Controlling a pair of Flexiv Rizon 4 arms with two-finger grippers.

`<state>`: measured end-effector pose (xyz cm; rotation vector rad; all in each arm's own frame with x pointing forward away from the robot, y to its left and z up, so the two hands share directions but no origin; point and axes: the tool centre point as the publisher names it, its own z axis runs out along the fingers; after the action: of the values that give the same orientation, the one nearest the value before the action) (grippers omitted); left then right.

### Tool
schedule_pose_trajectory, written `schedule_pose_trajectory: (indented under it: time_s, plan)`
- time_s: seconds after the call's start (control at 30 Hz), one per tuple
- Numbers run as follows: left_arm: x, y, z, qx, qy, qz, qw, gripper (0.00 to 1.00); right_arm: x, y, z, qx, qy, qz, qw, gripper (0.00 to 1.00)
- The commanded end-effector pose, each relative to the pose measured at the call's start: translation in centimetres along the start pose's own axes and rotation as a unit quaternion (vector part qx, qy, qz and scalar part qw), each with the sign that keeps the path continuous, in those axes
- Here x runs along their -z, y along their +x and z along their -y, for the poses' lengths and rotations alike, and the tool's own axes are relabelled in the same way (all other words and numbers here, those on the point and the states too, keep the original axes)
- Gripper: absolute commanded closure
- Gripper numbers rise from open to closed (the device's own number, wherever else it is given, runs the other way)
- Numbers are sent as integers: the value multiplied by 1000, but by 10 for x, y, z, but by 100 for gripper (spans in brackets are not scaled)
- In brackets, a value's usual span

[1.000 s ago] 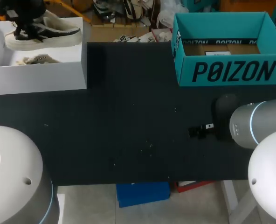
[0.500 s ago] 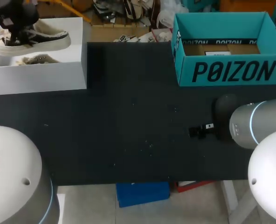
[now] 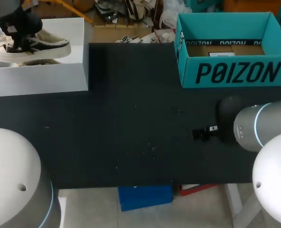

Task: Take the shoe out of the shoebox, open the shoe tongue, remove and reinsert the insole, then place the shoe into the shoebox

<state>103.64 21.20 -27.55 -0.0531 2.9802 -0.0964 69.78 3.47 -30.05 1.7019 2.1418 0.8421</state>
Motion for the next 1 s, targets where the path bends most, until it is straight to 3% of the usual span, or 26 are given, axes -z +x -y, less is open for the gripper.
schedule_pose_trajectory:
  time_s: [0.03, 0.57, 0.67, 1.0]
  plan:
    - [-17, -5, 1, 0, -5, -4, 1000, 100, -1, 1, 1, 0, -2, 1, 1000, 0]
    - [-84, -2, -18, 22, -5, -50, 999, 100, -1, 1, 1, 0, -2, 1, 1000, 0]
    - [-83, -3, -19, 25, 1, -50, 998, 100, -1, 1, 1, 0, -2, 1, 1000, 0]
    - [-46, 2, -7, -6, 8, -30, 1000, 100, -1, 1, 1, 0, -2, 1, 1000, 0]
